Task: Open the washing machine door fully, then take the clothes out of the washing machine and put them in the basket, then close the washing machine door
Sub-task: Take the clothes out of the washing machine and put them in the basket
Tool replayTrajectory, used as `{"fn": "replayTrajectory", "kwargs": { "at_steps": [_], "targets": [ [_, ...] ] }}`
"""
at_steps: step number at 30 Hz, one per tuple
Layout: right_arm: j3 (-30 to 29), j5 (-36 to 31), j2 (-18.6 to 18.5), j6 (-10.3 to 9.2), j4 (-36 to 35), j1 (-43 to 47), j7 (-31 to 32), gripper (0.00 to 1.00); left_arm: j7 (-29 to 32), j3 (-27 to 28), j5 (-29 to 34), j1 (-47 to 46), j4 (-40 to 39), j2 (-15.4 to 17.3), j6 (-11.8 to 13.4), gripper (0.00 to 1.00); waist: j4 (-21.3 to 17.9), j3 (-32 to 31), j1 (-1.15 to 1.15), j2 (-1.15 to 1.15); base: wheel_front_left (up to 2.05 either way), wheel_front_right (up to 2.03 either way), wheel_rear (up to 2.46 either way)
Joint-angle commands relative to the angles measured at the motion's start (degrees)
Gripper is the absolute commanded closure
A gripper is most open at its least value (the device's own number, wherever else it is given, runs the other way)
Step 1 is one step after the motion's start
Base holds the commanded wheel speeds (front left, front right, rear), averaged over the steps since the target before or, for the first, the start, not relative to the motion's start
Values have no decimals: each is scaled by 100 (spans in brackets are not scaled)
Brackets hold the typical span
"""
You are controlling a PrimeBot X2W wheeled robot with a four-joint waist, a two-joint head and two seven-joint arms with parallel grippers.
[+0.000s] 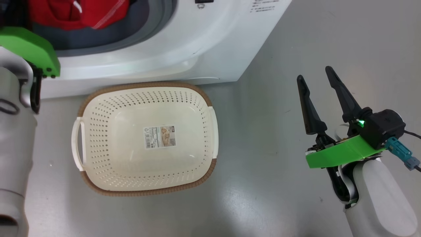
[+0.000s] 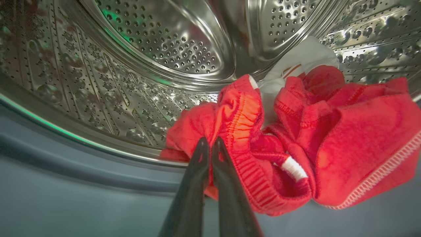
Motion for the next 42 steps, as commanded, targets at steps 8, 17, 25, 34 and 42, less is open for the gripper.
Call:
{"fn": "replayTrajectory", "kwargs": {
  "at_steps": [8,17,25,34,42],
  "targets": [
    [70,-13,17,36,-115,148,-36,0,-88,423,-51,897,-1515,368,279,100,76,-223,0,0,0,0,0],
    [80,-44,17,36,-71,274,-36,0,-89,918,-11,2199,-3320,197,345,100,184,-564,0,0,0,0,0],
    [93,-31,17,36,3,448,-36,0,-89,1206,97,3168,-4250,-3,328,100,245,-1040,0,0,0,0,0],
    [81,17,17,36,57,594,-36,0,-89,1455,159,4143,-5258,-195,338,100,299,-1359,0,0,0,0,0],
    [84,63,17,36,95,609,-36,0,-89,1516,198,4667,-5929,-288,365,100,304,-1522,0,0,0,0,0]
  ]
}}
